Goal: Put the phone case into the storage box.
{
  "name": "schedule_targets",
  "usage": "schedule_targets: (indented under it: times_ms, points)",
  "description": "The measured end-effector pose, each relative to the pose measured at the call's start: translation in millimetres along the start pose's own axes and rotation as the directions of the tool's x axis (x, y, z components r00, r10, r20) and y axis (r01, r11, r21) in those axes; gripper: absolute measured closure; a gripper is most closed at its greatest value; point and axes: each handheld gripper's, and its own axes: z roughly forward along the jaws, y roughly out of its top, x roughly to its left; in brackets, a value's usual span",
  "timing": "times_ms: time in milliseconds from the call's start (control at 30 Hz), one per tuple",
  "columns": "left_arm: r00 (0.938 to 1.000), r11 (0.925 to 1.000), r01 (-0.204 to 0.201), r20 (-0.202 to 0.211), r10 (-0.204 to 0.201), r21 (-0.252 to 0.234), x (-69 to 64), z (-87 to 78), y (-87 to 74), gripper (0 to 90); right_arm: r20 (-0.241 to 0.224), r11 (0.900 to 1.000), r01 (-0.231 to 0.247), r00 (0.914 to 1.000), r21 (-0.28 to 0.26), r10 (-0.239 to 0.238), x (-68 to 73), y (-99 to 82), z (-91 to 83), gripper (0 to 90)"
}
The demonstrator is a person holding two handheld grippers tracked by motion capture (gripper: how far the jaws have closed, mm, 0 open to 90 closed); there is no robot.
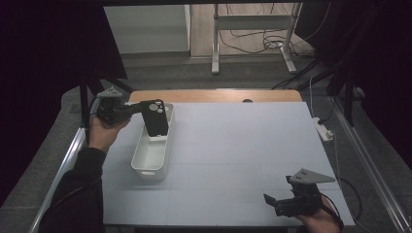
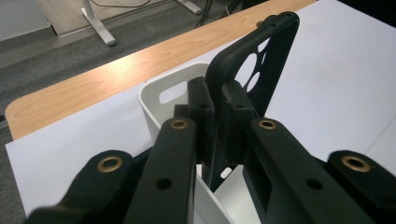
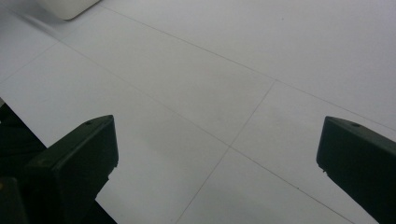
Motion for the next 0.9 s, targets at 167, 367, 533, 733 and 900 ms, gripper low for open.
schedule_targets:
  times_ms: [167, 367, 533, 733, 900]
  points:
    - [0.9999, 1.0, -0.003, -0.014, 0.003, 0.002, 4.3, 7.3, 4.4, 83.9, 0.001, 1.0, 0.004, 1.0, -0.002, -0.004, 0.3, -0.2, 0.0, 0.0]
    - [0.9997, 1.0, -0.002, -0.026, 0.002, 0.007, 9.4, 16.3, 6.8, 83.9, 0.0, 1.0, 0.005, 1.0, -0.004, -0.005, 0.4, -0.4, -0.4, 0.0]
    - [0.9996, 0.9999, -0.006, -0.027, 0.007, 0.01, 12.5, 22.4, 7.3, 83.9, -0.001, 1.0, 0.005, 1.0, -0.004, -0.005, 0.6, -0.4, -0.4, 0.0]
    - [0.9995, 1.0, 0.0, -0.033, 0.0, 0.006, 18.1, 30.8, 8.4, 84.0, -0.002, 1.0, 0.007, 1.0, -0.003, -0.007, 0.8, -0.4, -0.3, 0.0]
    - [0.9994, 1.0, -0.001, -0.033, 0.001, -0.003, 21.5, 36.2, 9.5, 83.9, -0.003, 1.0, 0.008, 1.0, -0.004, -0.008, 0.7, -0.5, -0.5, 0.0]
